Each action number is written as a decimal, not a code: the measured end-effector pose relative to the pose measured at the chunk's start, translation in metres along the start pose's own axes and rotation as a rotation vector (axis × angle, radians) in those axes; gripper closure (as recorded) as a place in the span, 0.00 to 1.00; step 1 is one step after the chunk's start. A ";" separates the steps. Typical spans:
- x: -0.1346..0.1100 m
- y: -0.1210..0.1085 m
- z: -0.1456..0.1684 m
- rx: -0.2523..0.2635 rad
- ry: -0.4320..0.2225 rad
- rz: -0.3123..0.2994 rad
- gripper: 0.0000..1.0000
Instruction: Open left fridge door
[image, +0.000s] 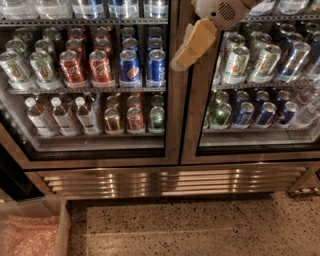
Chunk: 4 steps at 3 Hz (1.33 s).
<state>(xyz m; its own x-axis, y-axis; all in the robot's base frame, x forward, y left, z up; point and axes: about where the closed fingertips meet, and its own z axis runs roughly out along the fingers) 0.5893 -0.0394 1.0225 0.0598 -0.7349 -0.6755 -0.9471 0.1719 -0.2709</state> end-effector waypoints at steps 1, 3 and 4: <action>0.000 0.002 0.000 -0.018 -0.012 -0.011 0.00; 0.003 0.003 -0.002 -0.041 -0.027 -0.023 0.02; 0.006 0.002 -0.005 -0.041 -0.027 -0.023 0.24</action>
Offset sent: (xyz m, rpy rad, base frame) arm -0.0664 0.1725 -0.0667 0.0853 0.6041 0.8777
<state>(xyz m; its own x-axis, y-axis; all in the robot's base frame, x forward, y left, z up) 0.5862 -0.0463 1.0214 0.0893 -0.7202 -0.6880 -0.9574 0.1284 -0.2587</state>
